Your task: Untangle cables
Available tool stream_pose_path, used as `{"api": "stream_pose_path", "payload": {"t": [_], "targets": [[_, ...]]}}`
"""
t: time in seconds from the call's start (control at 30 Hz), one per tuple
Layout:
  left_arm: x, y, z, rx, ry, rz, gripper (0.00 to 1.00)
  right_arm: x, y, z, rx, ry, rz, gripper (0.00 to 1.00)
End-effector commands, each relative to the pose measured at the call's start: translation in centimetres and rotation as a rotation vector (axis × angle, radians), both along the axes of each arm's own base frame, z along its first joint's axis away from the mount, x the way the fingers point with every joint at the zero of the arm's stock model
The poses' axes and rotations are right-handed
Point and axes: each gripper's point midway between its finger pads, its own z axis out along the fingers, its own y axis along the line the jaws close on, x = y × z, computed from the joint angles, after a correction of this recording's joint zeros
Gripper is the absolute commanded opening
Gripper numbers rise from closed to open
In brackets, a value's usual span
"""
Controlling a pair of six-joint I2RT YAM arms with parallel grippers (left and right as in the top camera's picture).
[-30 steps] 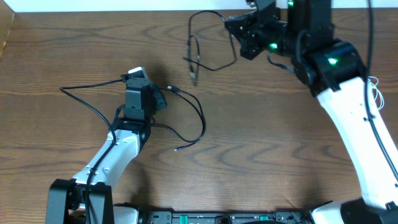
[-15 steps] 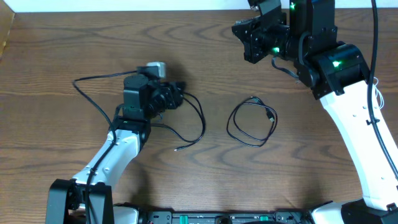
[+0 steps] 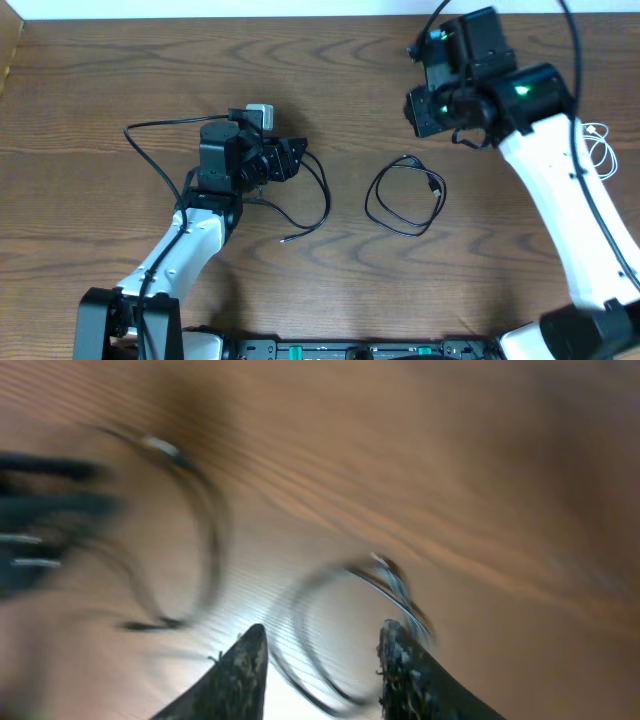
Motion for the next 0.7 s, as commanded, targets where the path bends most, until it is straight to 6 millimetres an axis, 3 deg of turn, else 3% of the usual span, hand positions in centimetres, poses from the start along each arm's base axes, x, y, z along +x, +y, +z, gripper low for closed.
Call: {"api": "stream_pose_path", "payload": {"t": [0.0,0.13,0.33,0.67], "targets": [[0.6,0.1,0.6,0.021,-0.030,0.000,0.62,0.6,-3.9,-4.8,-0.219,0.089,-0.139,0.34],[0.6,0.1,0.6,0.021,-0.030,0.000,0.62,-0.4,-4.4,-9.9,-0.296,0.255,-0.127,0.33],[0.6,0.1,0.6,0.021,-0.030,0.000,0.62,-1.0,-6.1,-14.9,-0.432,0.408,-0.131,0.34],[0.6,0.2,0.6,0.023,-0.031,0.003,0.62,-1.7,-8.1,-20.0,-0.546,0.554,-0.120,0.34]]}}
